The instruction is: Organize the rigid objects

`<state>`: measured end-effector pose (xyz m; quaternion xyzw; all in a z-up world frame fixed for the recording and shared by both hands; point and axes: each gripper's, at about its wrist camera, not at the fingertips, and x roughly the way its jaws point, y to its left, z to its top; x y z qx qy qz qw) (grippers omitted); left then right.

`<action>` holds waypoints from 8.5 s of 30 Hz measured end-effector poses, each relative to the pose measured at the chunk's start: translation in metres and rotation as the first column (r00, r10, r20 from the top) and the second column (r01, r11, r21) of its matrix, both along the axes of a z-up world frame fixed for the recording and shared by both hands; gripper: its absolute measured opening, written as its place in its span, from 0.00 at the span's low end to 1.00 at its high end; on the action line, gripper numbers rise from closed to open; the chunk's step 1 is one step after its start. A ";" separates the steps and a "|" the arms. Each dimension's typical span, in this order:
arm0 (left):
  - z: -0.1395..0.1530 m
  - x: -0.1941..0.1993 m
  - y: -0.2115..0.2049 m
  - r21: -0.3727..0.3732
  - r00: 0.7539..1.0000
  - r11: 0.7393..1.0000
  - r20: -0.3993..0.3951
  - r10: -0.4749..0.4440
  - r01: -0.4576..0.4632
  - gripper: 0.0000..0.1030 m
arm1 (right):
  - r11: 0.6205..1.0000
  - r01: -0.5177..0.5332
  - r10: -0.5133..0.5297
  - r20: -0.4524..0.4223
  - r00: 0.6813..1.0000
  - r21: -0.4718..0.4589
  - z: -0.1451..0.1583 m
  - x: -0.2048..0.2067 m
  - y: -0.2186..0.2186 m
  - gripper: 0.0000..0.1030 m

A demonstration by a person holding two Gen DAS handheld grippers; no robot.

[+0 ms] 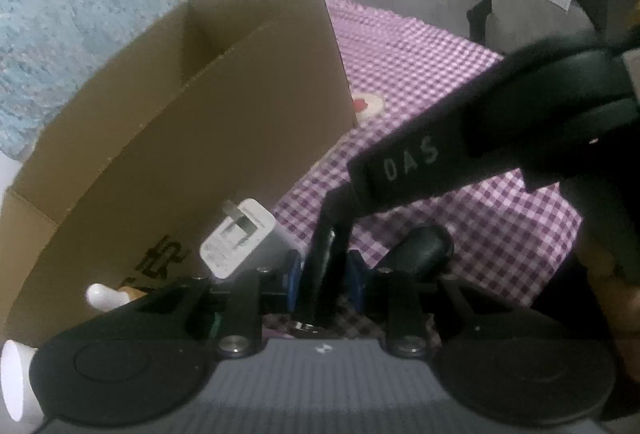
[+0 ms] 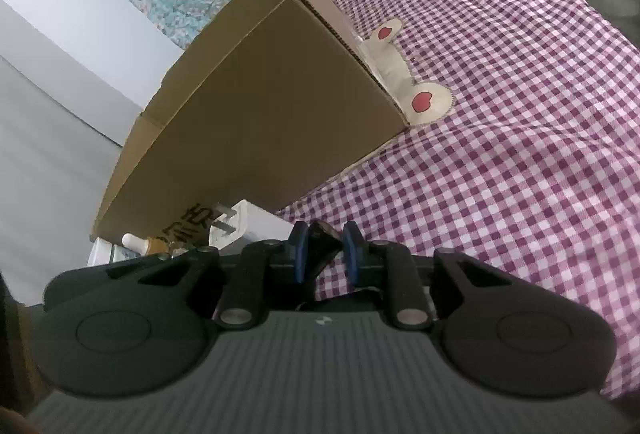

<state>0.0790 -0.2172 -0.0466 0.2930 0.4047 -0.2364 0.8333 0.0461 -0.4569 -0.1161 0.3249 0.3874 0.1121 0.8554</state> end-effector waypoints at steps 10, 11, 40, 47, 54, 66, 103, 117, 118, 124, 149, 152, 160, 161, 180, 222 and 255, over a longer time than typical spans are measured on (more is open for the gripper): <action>0.000 0.014 -0.011 -0.024 1.000 1.000 0.004 0.003 -0.003 0.22 | 0.982 0.040 -0.032 -0.050 0.998 0.184 -0.012 -0.006 -0.033 0.22; 0.000 0.015 -0.013 -0.032 1.000 0.999 0.003 -0.006 0.006 0.22 | 0.980 0.049 -0.039 -0.055 0.998 0.192 -0.013 -0.006 -0.036 0.23; 0.010 -0.001 -0.021 -0.095 0.995 0.993 0.081 -0.055 0.063 0.22 | 0.974 0.097 -0.093 -0.027 0.995 0.207 0.001 0.001 -0.040 0.27; 0.055 -0.021 -0.002 -0.172 0.982 0.983 0.188 -0.030 0.063 0.22 | 0.985 0.067 -0.084 0.106 0.991 0.158 0.050 -0.015 -0.025 0.23; 0.120 -0.015 0.042 -0.261 0.958 0.965 0.271 0.097 -0.024 0.22 | 0.995 -0.093 0.083 0.280 0.956 0.022 0.138 0.001 0.022 0.21; 0.120 0.130 0.134 -0.272 0.895 0.853 -0.118 0.431 -0.446 0.22 | 0.915 -0.402 0.402 0.003 0.915 -0.016 0.157 0.178 0.132 0.21; 0.142 0.007 0.148 -0.462 0.971 0.858 -0.030 0.237 -0.223 0.80 | 0.942 -0.292 0.252 0.226 0.941 0.167 0.189 0.014 -0.028 0.51; 0.029 -0.027 0.040 -0.241 0.993 0.970 -0.122 -0.011 -0.019 0.62 | 0.972 0.074 -0.043 -0.139 0.989 0.223 0.020 -0.076 -0.079 0.48; 0.025 -0.027 0.034 -0.234 0.993 0.972 -0.116 -0.017 -0.011 0.61 | 0.971 0.075 -0.043 -0.145 0.988 0.225 0.020 -0.079 -0.078 0.46; 0.012 -0.013 0.012 -0.217 0.987 0.976 -0.162 -0.020 -0.016 0.40 | 0.970 0.073 -0.040 -0.145 0.989 0.230 0.010 -0.057 -0.068 0.40; -0.006 -0.005 0.001 -0.215 0.983 0.976 -0.180 -0.020 -0.020 0.42 | 0.974 -0.022 0.051 -0.123 0.991 0.226 0.002 -0.025 -0.035 0.27; -0.005 -0.006 0.004 -0.222 0.984 0.975 -0.175 -0.018 -0.022 0.36 | 0.971 -0.017 0.048 -0.124 0.991 0.240 0.000 -0.023 -0.031 0.25; 0.006 -0.012 0.013 -0.264 0.988 0.964 -0.153 -0.022 -0.020 0.27 | 0.990 -0.047 0.056 -0.068 0.996 0.134 0.021 -0.030 -0.018 0.19; 0.008 -0.014 0.014 -0.267 0.989 0.964 -0.143 -0.023 -0.016 0.27 | 0.991 -0.048 0.056 -0.062 0.997 0.127 0.024 -0.032 -0.018 0.19; 0.140 0.032 0.114 -0.365 0.972 0.907 0.025 0.236 -0.210 0.27 | 0.950 -0.310 0.310 0.210 0.927 -0.036 0.171 0.036 0.079 0.19; 0.127 -0.015 0.182 -0.400 0.958 0.873 -0.068 0.277 -0.280 0.68 | 0.968 -0.204 0.185 0.133 0.974 0.144 0.137 -0.029 0.010 0.41; 0.020 -0.058 0.133 -0.327 0.987 0.937 -0.139 0.083 -0.124 0.61 | 0.841 -0.168 0.179 -0.029 0.984 -0.514 0.044 -0.030 0.080 0.13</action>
